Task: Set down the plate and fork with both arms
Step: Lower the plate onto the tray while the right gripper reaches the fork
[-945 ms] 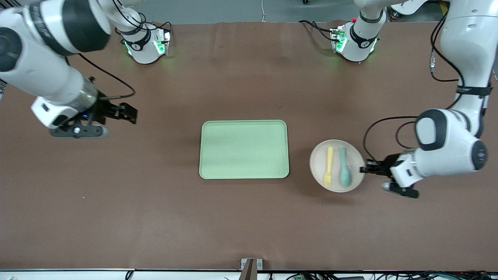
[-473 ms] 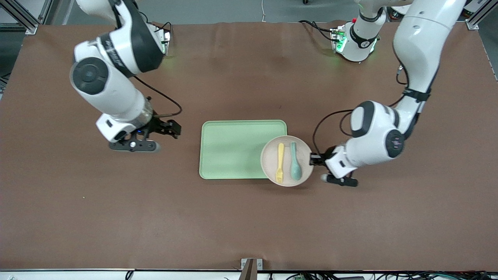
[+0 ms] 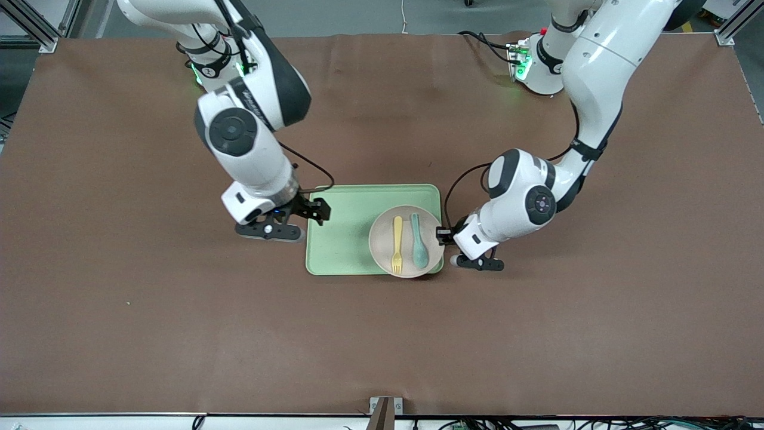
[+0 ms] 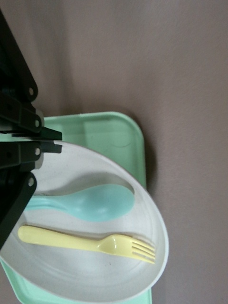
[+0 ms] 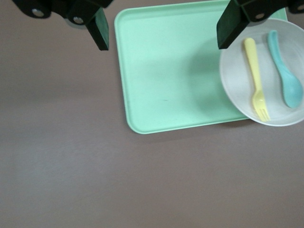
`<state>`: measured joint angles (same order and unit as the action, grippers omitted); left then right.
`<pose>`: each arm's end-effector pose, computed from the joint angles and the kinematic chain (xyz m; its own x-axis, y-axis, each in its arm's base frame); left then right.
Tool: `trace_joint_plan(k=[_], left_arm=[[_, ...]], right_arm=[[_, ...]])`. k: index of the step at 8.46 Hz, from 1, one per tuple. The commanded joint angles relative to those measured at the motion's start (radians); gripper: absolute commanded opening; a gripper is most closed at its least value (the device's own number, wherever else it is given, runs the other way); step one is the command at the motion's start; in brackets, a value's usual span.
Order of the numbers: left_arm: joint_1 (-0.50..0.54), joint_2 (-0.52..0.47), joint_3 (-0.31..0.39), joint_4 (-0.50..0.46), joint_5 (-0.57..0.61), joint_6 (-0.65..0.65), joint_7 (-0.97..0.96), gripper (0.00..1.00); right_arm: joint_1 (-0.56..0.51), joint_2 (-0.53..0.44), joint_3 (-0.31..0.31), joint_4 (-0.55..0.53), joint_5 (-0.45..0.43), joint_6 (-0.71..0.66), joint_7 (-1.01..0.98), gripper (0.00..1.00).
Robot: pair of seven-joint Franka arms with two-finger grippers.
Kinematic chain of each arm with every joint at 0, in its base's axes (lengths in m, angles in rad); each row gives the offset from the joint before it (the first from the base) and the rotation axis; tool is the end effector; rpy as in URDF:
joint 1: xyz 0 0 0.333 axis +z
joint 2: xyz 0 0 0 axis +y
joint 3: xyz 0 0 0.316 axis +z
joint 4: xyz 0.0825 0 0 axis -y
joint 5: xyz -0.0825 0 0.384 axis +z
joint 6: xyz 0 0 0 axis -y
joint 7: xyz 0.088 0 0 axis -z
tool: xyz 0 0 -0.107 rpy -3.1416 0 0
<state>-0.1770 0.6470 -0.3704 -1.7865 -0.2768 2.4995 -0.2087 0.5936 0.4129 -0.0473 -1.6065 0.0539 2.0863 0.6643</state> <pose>0.5822 -0.3275 0.2209 0.9973 -0.0522 -0.0524 -0.0279 -0.9214 0.3876 0.5768 0.3584 0.3965 0.9897 -0.1390 0.0346 -0.1365 -0.9885 -0.0647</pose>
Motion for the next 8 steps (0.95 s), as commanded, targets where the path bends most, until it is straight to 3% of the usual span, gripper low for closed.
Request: trace_joint_plan(k=[1, 4, 5, 6, 7, 8], left_arm=[[-0.024, -0.007, 0.002, -0.054, -0.022, 0.067, -0.012, 0.00], [-0.053, 0.005, 0.002, -0.111, -0.022, 0.128, -0.011, 0.00], [-0.052, 0.008, 0.004, -0.111, -0.022, 0.128, -0.011, 0.09], [-0.042, 0.003, 0.002, -0.111, -0.022, 0.124, -0.012, 0.37], [-0.033, -0.009, 0.002, -0.111, -0.022, 0.118, -0.012, 0.57], [-0.018, -0.036, 0.002, -0.111, -0.022, 0.116, -0.006, 0.62]], right_arm=[[0.038, 0.049, -0.009, 0.017, -0.009, 0.055, 0.069, 1.00], [0.118, 0.145, -0.013, 0.019, -0.011, 0.214, 0.158, 0.99], [0.136, 0.174, -0.016, 0.019, -0.012, 0.260, 0.158, 1.00], [0.152, 0.193, -0.017, 0.019, -0.012, 0.280, 0.159, 1.00], [0.163, 0.216, -0.017, 0.020, -0.012, 0.311, 0.159, 0.99], [0.179, 0.237, -0.017, 0.022, -0.025, 0.346, 0.159, 0.98]])
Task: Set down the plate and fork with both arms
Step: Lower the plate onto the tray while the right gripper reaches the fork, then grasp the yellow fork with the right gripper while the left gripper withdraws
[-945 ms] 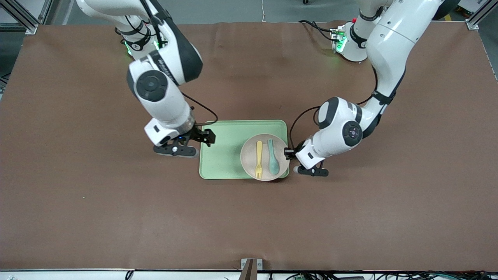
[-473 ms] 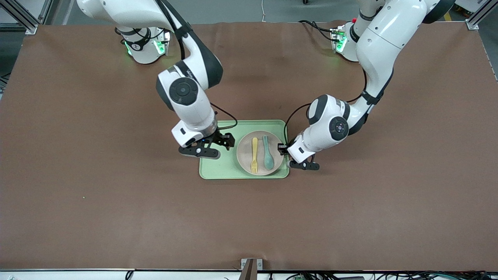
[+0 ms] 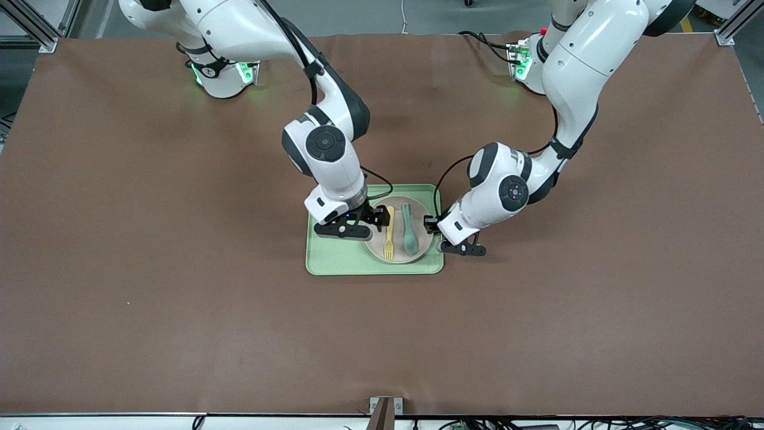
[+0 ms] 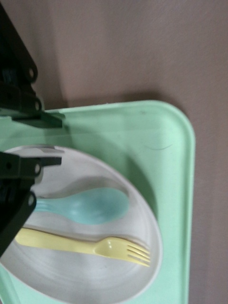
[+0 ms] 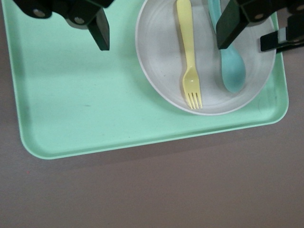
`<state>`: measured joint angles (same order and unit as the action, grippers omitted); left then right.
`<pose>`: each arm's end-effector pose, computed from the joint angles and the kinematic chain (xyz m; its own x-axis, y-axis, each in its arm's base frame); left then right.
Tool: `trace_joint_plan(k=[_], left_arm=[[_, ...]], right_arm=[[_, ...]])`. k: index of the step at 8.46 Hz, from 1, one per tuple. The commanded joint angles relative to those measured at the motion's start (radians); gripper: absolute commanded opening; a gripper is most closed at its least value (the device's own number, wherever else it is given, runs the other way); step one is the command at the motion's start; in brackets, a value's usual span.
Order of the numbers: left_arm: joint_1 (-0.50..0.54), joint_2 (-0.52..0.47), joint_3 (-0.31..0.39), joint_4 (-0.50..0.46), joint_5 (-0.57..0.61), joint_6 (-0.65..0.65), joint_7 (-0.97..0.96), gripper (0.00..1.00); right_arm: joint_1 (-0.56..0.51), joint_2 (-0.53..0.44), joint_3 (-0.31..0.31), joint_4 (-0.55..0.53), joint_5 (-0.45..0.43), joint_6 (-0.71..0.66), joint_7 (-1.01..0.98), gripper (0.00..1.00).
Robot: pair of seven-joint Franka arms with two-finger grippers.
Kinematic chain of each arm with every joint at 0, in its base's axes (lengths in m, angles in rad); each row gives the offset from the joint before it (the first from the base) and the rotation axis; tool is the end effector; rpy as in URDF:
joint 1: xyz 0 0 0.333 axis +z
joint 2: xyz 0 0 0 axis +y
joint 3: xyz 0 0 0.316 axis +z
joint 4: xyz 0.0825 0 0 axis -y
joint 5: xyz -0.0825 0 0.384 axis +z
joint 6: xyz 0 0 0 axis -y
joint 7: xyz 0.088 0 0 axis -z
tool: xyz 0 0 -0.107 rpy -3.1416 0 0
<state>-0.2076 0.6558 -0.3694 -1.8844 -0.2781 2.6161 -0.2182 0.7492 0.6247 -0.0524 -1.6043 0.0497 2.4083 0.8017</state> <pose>0.5504 -0.3351 0.1864 0.9978 -0.0484 -0.0461 -0.0280 -0.9289 0.3693 0.5421 0.4612 0.2823 0.9840 -0.1329 0.1184 -0.1167 -0.9840 -0.1349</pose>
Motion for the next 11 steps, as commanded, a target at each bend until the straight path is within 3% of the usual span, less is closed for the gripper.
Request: trace_joint_plan(k=[1, 2, 4, 6, 8, 10, 11], left_arm=[[0.051, -0.079, 0.001, -0.013, -0.020, -0.007, 0.005, 0.68], [0.083, -0.117, 0.001, -0.004, -0.020, -0.011, 0.008, 0.75], [0.160, -0.200, 0.010, 0.005, -0.020, -0.011, 0.000, 0.80], [0.255, -0.310, 0.015, -0.001, -0.006, -0.055, 0.005, 0.99], [0.327, -0.419, 0.023, -0.004, 0.025, -0.187, 0.007, 0.99], [0.407, -0.548, 0.033, 0.002, 0.156, -0.354, -0.045, 1.00], [0.345, -0.626, 0.149, 0.001, 0.171, -0.446, -0.043, 1.00]], right_arm=[[0.041, 0.042, -0.014, 0.021, -0.025, 0.034, 0.022, 0.83], [0.044, 0.049, -0.015, 0.029, -0.028, 0.034, 0.021, 0.76], [0.068, 0.099, -0.014, 0.073, -0.082, 0.020, 0.028, 0.76], [0.093, 0.136, -0.014, 0.122, -0.090, -0.035, 0.101, 0.72], [0.117, 0.173, -0.015, 0.141, -0.096, -0.035, 0.123, 0.71], [0.128, 0.197, -0.015, 0.147, -0.096, -0.035, 0.137, 0.62], [0.133, 0.211, -0.015, 0.155, -0.096, -0.035, 0.137, 0.58]])
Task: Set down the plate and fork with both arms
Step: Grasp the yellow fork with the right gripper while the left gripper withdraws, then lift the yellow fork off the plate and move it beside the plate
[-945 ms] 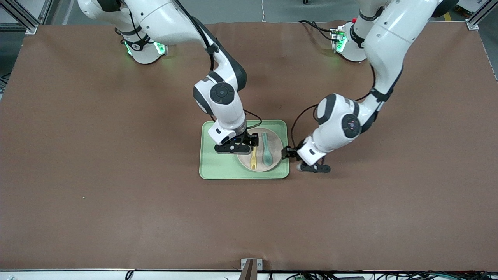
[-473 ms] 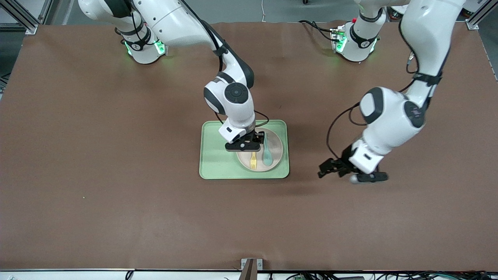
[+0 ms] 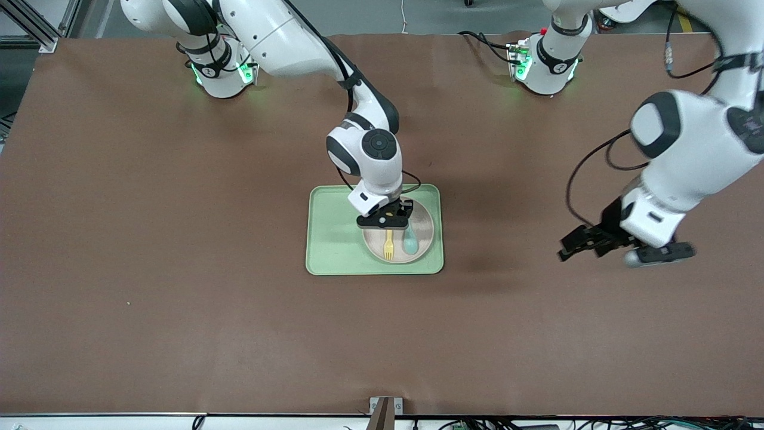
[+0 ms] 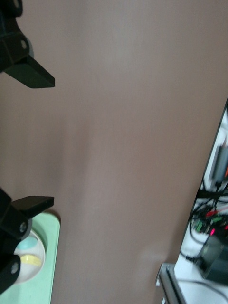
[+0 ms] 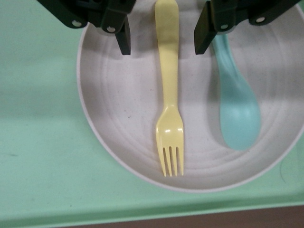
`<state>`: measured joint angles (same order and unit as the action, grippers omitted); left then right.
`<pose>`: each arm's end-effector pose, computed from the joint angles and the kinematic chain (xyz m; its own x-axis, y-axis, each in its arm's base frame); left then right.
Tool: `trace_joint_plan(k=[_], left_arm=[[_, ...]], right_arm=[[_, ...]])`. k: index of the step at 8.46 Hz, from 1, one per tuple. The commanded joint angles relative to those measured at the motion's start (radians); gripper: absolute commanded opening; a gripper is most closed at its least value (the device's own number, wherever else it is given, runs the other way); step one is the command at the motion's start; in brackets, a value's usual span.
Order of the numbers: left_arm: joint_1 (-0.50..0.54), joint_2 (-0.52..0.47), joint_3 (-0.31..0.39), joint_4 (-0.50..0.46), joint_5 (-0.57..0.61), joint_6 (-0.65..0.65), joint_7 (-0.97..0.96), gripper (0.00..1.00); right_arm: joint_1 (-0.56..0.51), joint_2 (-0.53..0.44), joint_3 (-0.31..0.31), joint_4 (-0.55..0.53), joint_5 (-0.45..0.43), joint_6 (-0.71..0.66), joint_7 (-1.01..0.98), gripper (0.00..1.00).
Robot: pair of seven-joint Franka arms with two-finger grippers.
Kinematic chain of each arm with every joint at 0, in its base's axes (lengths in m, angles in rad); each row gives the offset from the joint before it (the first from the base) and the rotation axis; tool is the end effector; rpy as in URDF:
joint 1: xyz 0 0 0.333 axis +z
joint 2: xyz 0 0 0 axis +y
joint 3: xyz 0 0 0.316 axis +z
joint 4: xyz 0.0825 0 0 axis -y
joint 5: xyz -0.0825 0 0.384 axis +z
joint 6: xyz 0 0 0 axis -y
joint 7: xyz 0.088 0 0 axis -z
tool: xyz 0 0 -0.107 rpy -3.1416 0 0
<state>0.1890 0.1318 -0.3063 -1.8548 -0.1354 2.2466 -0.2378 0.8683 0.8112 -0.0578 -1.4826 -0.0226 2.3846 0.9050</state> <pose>0.6158 -0.0691 0.4790 0.9538 0.2162 0.2086 0.1700 -0.9610 0.2183 0.4950 0.5310 0.2007 0.9929 -0.0603 0.1022 -0.0570 -0.9978 -0.0349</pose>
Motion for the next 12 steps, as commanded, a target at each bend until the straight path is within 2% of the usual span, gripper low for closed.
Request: trace_joint_plan(k=[1, 3, 4, 5, 6, 7, 9, 10, 12], left_arm=[[-0.148, -0.172, 0.219, -0.026, 0.043, -0.141, -0.012, 1.00], [-0.247, -0.285, 0.333, -0.021, 0.104, -0.278, 0.084, 1.00], [-0.270, -0.306, 0.351, -0.012, 0.129, -0.324, 0.116, 1.00], [-0.272, -0.291, 0.349, 0.040, 0.151, -0.385, 0.126, 1.00], [-0.269, -0.234, 0.340, 0.130, 0.175, -0.453, 0.153, 1.00], [-0.270, -0.174, 0.339, 0.203, 0.169, -0.478, 0.153, 1.00], [-0.267, -0.141, 0.340, 0.244, 0.151, -0.496, 0.163, 1.00], [-0.267, -0.120, 0.340, 0.276, 0.125, -0.501, 0.167, 1.00], [-0.267, -0.136, 0.340, 0.266, 0.120, -0.544, 0.176, 1.00]], right_arm=[[0.014, 0.028, -0.010, 0.031, -0.023, -0.012, 0.035, 0.49], [0.024, 0.028, -0.011, 0.031, -0.025, -0.012, 0.077, 0.21], [0.029, 0.029, -0.016, 0.031, -0.030, -0.012, 0.078, 0.15], [0.031, 0.029, -0.016, 0.030, -0.037, -0.013, 0.081, 0.10], [0.032, 0.029, -0.016, 0.030, -0.039, -0.028, 0.092, 0.02], [0.031, 0.026, -0.016, 0.030, -0.040, -0.031, 0.100, 0.00], [0.020, -0.010, -0.014, 0.033, -0.036, -0.091, 0.109, 0.00], [0.005, -0.056, -0.013, 0.033, -0.025, -0.146, 0.115, 0.00], [-0.037, -0.163, -0.010, 0.007, -0.022, -0.229, 0.109, 0.00]])
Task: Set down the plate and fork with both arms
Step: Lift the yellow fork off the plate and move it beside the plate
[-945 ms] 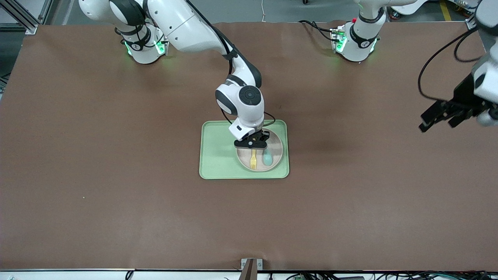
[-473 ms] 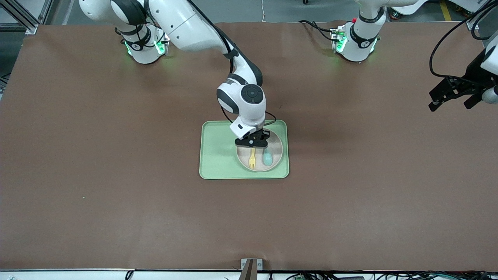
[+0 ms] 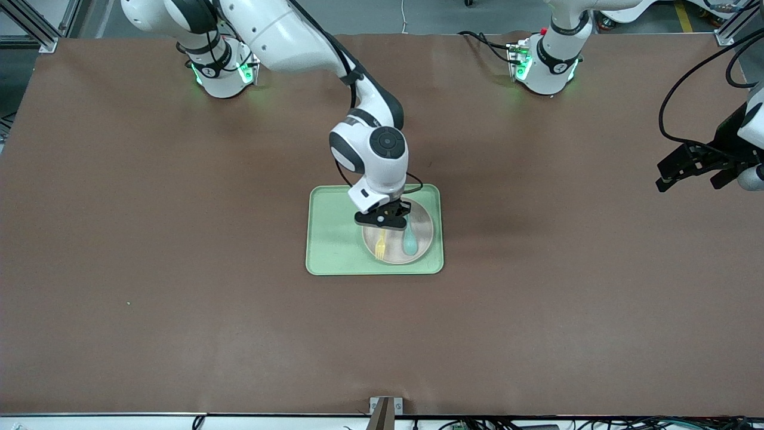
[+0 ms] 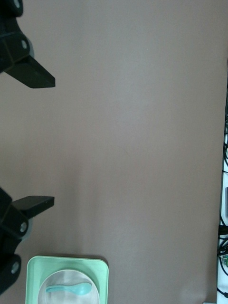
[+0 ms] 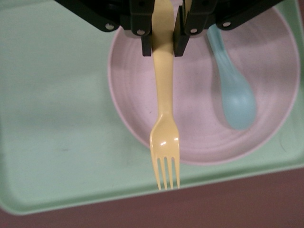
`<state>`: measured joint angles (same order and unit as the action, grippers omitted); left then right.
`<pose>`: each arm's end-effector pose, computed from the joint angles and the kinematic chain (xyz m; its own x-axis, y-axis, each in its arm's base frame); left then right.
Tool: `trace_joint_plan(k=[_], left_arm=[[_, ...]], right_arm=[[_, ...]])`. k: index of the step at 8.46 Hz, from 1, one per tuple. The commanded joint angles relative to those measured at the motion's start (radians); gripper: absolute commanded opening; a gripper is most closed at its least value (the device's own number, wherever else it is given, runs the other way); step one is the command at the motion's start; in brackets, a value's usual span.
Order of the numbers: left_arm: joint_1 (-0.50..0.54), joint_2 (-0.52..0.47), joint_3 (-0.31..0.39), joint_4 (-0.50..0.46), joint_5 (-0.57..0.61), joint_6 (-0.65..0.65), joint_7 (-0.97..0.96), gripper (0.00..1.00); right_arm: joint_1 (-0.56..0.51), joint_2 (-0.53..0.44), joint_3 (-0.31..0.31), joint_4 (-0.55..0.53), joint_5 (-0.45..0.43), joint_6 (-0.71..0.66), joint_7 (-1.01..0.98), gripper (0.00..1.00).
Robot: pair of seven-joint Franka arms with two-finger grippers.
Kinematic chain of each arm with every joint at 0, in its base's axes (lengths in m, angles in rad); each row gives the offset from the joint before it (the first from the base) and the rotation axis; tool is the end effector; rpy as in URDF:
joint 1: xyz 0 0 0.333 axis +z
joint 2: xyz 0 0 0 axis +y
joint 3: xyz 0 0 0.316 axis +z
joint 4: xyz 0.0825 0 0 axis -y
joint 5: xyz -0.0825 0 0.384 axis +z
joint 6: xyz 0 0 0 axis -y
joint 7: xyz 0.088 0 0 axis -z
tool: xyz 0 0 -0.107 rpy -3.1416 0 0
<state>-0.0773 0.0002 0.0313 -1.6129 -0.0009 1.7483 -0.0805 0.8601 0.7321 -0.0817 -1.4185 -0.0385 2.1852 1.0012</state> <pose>0.5707 -0.0264 0.6210 0.9903 0.0351 0.1343 0.0338 -0.9994 0.0117 0.5131 0.5205 0.2690 0.9800 -0.1768 0.0917 -0.1791 -0.9837 0.0176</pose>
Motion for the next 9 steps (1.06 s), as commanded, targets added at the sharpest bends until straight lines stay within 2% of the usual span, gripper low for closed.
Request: trace_joint_plan(k=[1, 2, 4, 7, 9], left_arm=[[-0.003, -0.023, -0.001, 0.001, -0.011, -0.046, 0.021, 1.00], [-0.004, -0.032, -0.002, -0.014, -0.010, -0.039, 0.022, 1.00], [0.007, -0.028, -0.005, -0.001, -0.011, -0.042, 0.030, 1.00], [0.037, -0.025, -0.033, 0.001, -0.014, -0.042, 0.116, 1.00], [0.037, -0.020, -0.031, 0.007, -0.017, -0.041, 0.114, 1.00]], right_arm=[[-0.062, -0.158, 0.016, -0.160, -0.006, -0.032, -0.016, 0.00], [-0.097, -0.225, 0.017, -0.281, -0.006, 0.000, -0.070, 0.00], [-0.143, -0.237, 0.019, -0.405, -0.006, 0.129, -0.096, 0.00], [-0.159, -0.231, 0.022, -0.516, -0.004, 0.305, -0.150, 0.00], [-0.148, -0.208, 0.023, -0.511, -0.004, 0.332, -0.150, 0.01]])
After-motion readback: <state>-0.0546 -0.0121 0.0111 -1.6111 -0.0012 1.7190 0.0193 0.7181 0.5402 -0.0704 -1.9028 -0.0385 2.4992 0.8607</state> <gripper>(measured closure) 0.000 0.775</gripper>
